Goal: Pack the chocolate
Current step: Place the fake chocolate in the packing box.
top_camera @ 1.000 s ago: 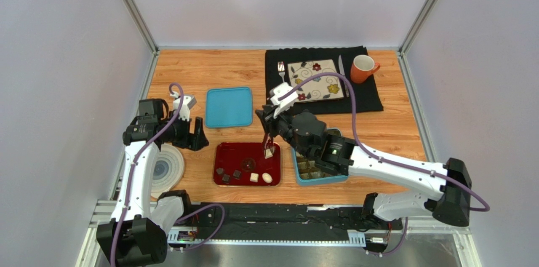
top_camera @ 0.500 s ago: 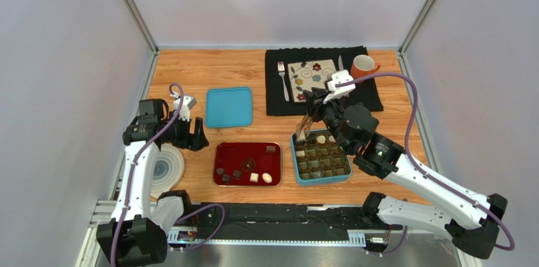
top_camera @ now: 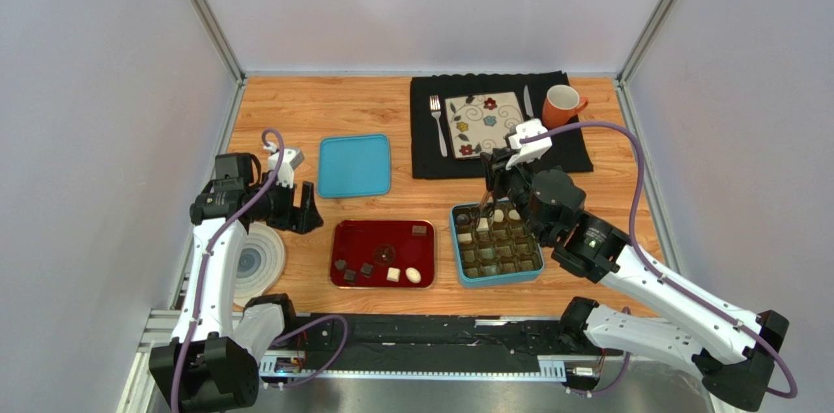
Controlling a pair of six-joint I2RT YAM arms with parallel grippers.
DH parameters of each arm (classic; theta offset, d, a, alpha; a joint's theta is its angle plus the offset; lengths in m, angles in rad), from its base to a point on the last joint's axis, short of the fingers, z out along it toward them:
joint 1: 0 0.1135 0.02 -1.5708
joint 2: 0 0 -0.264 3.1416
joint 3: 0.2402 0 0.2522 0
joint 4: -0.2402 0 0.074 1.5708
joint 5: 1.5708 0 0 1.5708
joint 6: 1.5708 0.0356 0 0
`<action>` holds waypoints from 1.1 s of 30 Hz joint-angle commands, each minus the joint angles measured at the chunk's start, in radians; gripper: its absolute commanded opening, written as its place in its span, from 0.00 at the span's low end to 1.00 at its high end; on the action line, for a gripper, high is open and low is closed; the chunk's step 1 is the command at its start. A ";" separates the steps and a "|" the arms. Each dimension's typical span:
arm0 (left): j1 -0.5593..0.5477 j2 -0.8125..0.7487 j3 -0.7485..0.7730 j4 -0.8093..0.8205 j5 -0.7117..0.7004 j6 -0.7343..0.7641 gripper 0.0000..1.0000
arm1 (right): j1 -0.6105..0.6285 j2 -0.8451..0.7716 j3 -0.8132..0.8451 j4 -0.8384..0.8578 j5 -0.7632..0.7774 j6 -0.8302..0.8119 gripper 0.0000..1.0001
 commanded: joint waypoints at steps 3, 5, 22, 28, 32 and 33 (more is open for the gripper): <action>0.006 -0.004 0.031 -0.004 0.023 0.011 0.83 | -0.005 -0.022 -0.010 0.014 0.003 0.019 0.11; 0.006 -0.004 0.031 -0.004 0.023 0.012 0.83 | -0.007 -0.020 -0.010 0.011 0.000 0.019 0.14; 0.006 -0.012 0.032 -0.010 0.018 0.017 0.83 | -0.005 -0.040 0.001 -0.010 -0.010 0.016 0.25; 0.008 -0.013 0.037 -0.014 0.018 0.017 0.83 | -0.005 -0.052 0.004 -0.023 -0.019 0.016 0.27; 0.006 -0.015 0.035 -0.014 0.020 0.014 0.83 | -0.005 -0.051 0.003 -0.024 -0.028 0.019 0.30; 0.006 -0.015 0.035 -0.014 0.020 0.014 0.83 | -0.005 -0.051 0.003 -0.024 -0.028 0.019 0.30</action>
